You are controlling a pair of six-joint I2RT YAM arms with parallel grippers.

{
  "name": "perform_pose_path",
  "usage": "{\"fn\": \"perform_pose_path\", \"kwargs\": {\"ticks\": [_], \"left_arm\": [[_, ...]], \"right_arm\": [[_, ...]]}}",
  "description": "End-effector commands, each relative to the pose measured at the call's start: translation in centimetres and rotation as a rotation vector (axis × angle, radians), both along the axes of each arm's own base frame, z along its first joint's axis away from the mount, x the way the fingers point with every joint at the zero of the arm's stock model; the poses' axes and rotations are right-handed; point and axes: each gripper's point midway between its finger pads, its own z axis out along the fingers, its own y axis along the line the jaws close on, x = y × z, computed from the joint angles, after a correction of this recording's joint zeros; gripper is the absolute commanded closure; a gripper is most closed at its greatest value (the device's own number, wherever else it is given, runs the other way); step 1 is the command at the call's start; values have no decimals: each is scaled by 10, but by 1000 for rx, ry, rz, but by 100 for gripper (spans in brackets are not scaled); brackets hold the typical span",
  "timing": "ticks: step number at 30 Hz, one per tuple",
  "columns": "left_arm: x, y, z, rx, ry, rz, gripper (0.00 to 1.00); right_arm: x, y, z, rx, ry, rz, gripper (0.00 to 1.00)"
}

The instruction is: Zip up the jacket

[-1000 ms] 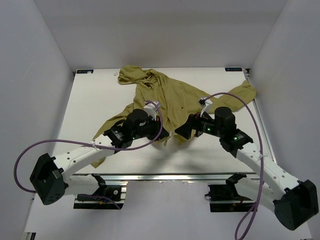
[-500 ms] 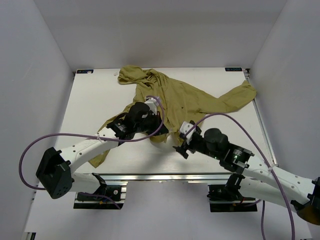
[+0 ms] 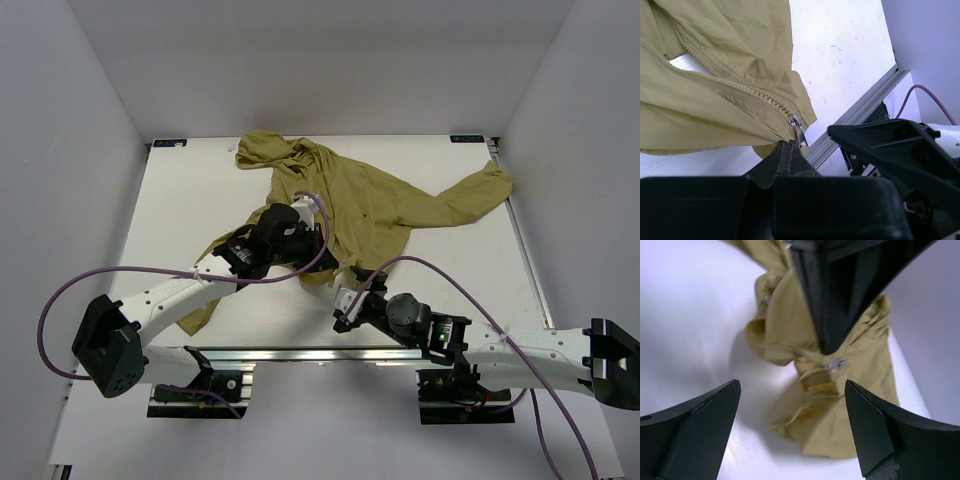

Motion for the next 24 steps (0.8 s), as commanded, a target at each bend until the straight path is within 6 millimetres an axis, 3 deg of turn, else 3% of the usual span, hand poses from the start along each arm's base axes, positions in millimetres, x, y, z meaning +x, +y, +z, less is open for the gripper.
{"fn": "perform_pose_path", "kwargs": {"ticks": [1,5,10,17,24], "left_arm": [[-1,-4,25,-51,-26,-19,100],[-3,-5,22,-46,-12,-29,100],[-3,-3,26,-56,-29,-27,100],[-4,-3,27,-54,-38,-37,100],[-5,-3,28,-59,-43,-44,100]], "right_arm": [[10,6,45,161,-120,-37,11],[10,11,56,214,-154,-25,12],[16,17,45,168,-169,-32,13],[23,21,49,169,-177,-45,13],[28,21,49,187,-152,-53,28]]}}
